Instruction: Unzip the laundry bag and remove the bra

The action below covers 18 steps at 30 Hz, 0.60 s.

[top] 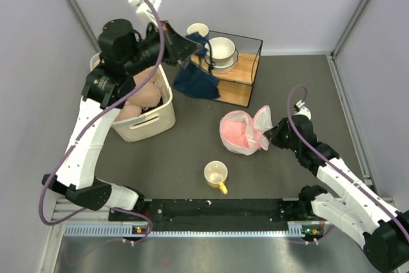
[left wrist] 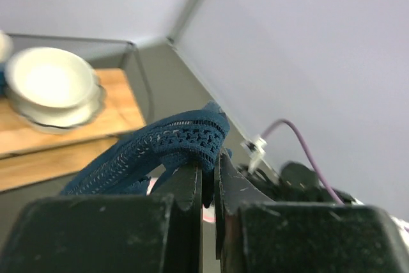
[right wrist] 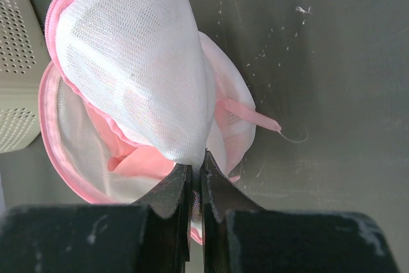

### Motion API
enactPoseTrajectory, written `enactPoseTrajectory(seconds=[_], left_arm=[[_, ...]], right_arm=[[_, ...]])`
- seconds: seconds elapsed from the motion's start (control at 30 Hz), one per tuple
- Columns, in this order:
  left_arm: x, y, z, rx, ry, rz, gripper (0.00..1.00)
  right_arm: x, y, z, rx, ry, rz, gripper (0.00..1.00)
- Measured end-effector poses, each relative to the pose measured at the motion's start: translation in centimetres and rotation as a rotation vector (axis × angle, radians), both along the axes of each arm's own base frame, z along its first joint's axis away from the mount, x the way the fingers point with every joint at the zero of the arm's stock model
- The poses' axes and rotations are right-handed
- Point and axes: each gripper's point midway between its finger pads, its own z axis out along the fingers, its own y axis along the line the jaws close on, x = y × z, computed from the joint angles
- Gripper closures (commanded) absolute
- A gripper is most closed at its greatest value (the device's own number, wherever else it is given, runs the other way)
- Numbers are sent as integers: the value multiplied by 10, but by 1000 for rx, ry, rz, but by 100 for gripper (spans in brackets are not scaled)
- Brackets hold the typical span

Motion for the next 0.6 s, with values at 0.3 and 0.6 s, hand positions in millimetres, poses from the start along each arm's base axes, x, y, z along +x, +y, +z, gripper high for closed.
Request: enactPoseTrajectory(seconds=[0.3,0.6], left_arm=[[36,120,45,46,-103,490,100],[78,224,-33,152,87,842,100]], right_arm=[[-1,1,-5,-3,20,9,100],[-1,4,-5,3,24,24,100]])
